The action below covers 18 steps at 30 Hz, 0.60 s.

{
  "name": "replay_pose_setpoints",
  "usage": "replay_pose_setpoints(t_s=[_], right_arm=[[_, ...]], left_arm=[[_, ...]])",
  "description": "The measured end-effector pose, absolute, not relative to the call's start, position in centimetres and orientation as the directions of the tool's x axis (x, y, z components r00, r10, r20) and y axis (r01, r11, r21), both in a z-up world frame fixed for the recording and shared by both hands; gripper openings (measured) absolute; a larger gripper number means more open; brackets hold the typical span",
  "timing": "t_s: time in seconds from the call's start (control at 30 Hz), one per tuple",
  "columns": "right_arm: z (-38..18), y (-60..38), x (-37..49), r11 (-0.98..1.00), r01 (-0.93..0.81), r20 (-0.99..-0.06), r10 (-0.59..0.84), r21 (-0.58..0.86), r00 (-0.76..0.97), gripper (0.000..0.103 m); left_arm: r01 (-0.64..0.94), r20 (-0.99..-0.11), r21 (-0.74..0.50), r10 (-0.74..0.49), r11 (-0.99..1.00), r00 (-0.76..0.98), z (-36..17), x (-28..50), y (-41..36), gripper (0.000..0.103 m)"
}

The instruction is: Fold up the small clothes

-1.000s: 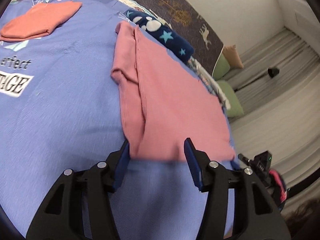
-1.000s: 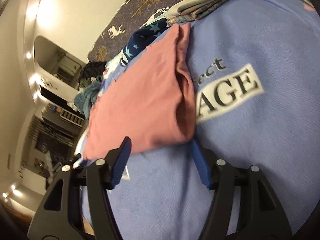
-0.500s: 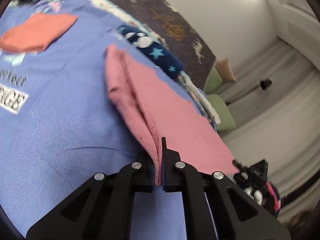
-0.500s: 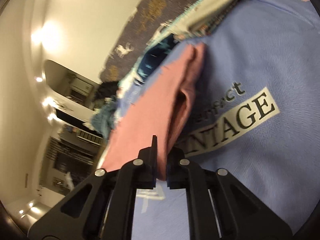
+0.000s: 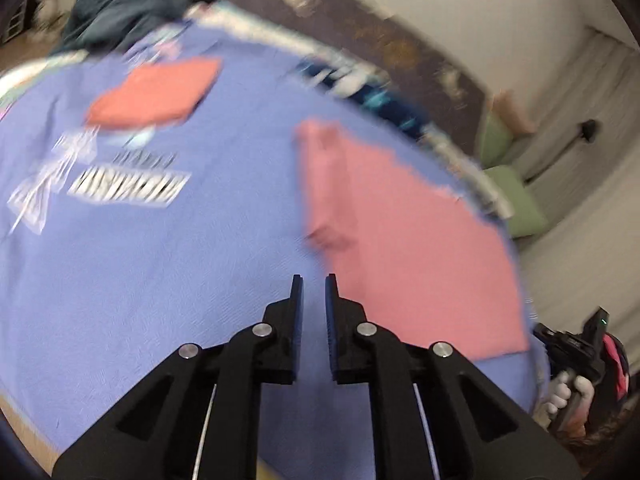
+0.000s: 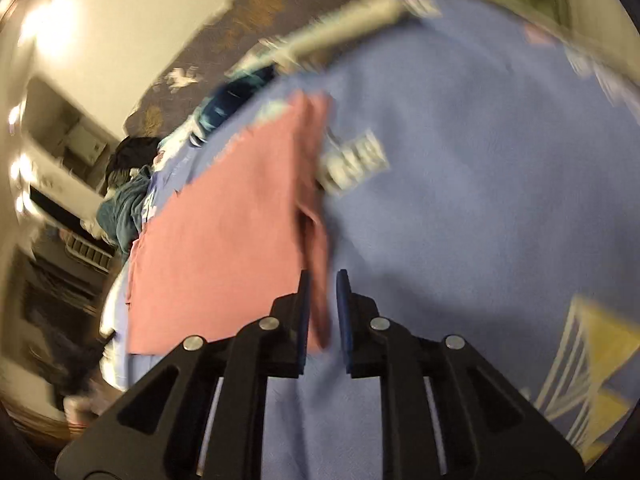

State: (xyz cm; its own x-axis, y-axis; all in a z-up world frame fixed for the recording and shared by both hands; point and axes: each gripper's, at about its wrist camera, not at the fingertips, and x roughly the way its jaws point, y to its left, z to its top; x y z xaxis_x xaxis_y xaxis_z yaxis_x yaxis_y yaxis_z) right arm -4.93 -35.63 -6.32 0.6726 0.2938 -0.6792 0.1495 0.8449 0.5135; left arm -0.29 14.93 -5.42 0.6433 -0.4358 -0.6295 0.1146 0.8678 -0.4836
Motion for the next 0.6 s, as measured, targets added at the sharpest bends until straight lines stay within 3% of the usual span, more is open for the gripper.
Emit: replay_pose_setpoints(t_s=[0.13,0.2,0.27,0.3,0.37,0.5,0.6], right_arm=[[-4.8,-29.8,-3.2,0.855,-0.104,-0.622,0.448,0.508,0.643,0.015],[-5.9,-27.5,-3.1,0.861,-0.167,-0.651,0.478,0.481,0.589,0.022],[-8.9,-26.3,-2.4,0.880,-0.126,-0.734,0.455,0.459,0.504,0.021],[-9.9,-26.4,-2.7,0.882,-0.105,-0.746,0.447,0.459,0.494,0.015],[-10.0,-27.0,-3.3,0.869,-0.111,-0.715,0.464,0.483,0.522,0.015],[-7.3,-28.6,-4.0,0.902,-0.108,-0.706,0.398,0.418,0.587,0.027],[-5.6,-30.3,-2.8,0.927,-0.087,-0.691,0.331,0.364,0.643,0.027]], left_arm=[[0.303,-0.604,-0.477,-0.558,0.825,0.569,-5.1,-0.1,9.5,0.021],[0.342,-0.643,-0.469,-0.580,0.814,0.500,-6.6,0.2,7.0,0.026],[0.327,-0.733,-0.414,-0.524,0.850,0.433,-9.5,0.4,5.2,0.027],[0.343,-0.711,-0.404,-0.527,0.848,0.466,-9.9,0.0,5.2,0.027],[0.348,-0.694,-0.420,-0.544,0.838,0.471,-9.4,-0.2,5.7,0.027],[0.359,-0.672,-0.402,-0.538,0.842,0.509,-7.2,0.5,6.0,0.027],[0.378,-0.645,-0.383,-0.537,0.843,0.543,-5.9,2.0,5.5,0.028]])
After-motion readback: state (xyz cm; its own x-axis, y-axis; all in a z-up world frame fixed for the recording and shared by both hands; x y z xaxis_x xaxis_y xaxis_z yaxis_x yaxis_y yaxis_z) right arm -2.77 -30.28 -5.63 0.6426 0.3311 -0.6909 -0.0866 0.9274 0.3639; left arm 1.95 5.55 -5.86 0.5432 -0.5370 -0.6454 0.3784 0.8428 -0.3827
